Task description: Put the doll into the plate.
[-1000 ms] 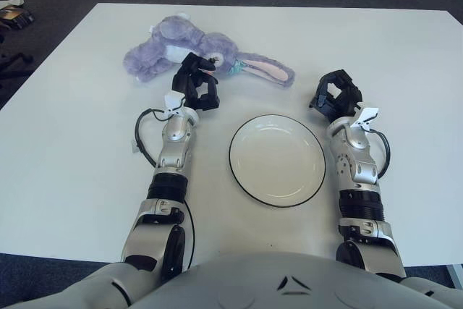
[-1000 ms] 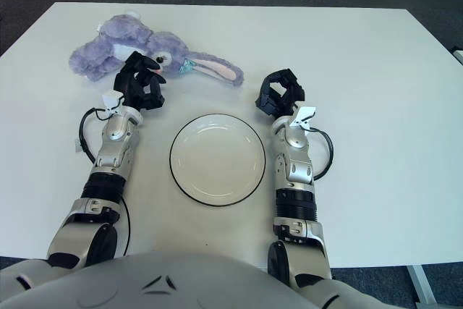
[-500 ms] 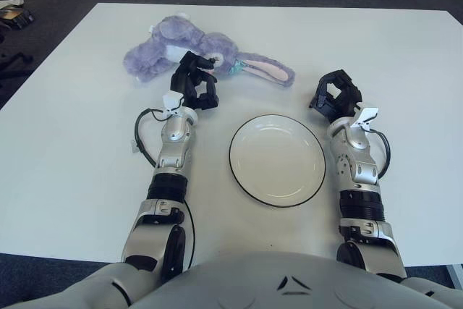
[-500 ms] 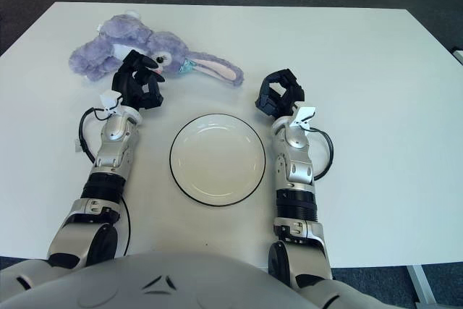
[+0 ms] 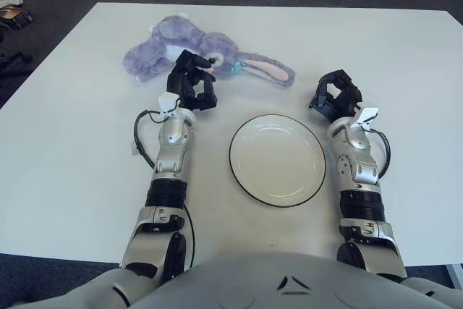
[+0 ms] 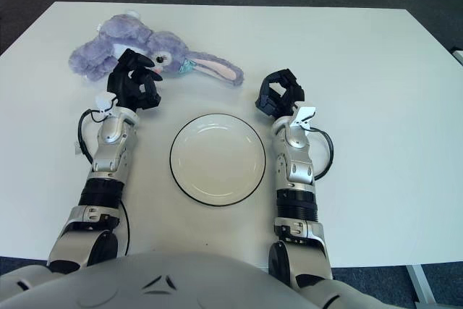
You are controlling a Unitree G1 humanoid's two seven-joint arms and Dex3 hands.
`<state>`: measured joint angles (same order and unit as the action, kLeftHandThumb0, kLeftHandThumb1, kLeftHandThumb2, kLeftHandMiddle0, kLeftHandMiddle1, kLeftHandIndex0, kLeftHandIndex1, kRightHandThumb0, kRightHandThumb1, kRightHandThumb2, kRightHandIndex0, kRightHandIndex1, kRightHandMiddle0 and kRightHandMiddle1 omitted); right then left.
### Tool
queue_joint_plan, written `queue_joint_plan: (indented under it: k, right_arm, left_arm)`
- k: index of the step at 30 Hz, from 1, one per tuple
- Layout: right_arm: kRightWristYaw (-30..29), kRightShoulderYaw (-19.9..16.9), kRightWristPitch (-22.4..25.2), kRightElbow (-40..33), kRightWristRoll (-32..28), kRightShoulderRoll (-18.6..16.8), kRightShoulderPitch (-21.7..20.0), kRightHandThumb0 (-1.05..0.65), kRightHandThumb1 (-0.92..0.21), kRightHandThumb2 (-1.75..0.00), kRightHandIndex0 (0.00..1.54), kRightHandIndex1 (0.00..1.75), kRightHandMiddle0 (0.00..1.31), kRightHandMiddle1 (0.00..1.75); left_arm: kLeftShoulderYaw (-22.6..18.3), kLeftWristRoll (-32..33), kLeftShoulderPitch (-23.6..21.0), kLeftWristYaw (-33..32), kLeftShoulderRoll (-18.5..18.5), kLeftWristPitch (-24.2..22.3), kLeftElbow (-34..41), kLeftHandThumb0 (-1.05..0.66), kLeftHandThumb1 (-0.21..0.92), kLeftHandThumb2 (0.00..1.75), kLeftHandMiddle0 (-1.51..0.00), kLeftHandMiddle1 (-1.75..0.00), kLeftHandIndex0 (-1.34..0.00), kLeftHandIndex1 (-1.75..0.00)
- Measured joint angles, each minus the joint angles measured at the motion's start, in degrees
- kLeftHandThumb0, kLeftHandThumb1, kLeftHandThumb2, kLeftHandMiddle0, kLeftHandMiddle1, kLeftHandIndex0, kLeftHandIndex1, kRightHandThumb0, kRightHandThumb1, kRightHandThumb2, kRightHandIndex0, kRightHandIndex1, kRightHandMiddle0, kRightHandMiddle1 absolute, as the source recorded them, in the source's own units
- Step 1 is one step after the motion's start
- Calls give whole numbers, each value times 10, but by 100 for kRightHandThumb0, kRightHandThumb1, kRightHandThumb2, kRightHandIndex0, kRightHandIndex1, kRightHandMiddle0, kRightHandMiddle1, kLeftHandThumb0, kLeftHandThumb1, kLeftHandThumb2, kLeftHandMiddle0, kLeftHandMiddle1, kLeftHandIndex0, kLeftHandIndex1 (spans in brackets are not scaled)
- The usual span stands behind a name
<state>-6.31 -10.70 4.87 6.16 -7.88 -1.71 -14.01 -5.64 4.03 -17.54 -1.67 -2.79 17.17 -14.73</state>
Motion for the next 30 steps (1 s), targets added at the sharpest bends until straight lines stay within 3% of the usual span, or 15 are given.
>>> queue_joint_plan:
  k: [11,21,30]
  right_arm:
    - [1,-1,6,0,-1,0,0,-43,-47,-113,94,175,49,175]
    - [10,-1,8,1,-2,1,-1,-43,-47,-112,95,175,49,175]
    - [15,-1,9,5,-2,5,-2,-43,-48,-111,96,175,49,175]
  left_arm:
    - [-13,-37,-1,-41,8,63,13,-1,29,136,-52,-175,-51,-175]
    - [-34,-95,-25,-82,55,130,2,-1,32,133,-50,-175,-49,-175]
    - [-44,-162,-61,-149,93,193,-57,-1,35,129,-47,-175,-46,-175]
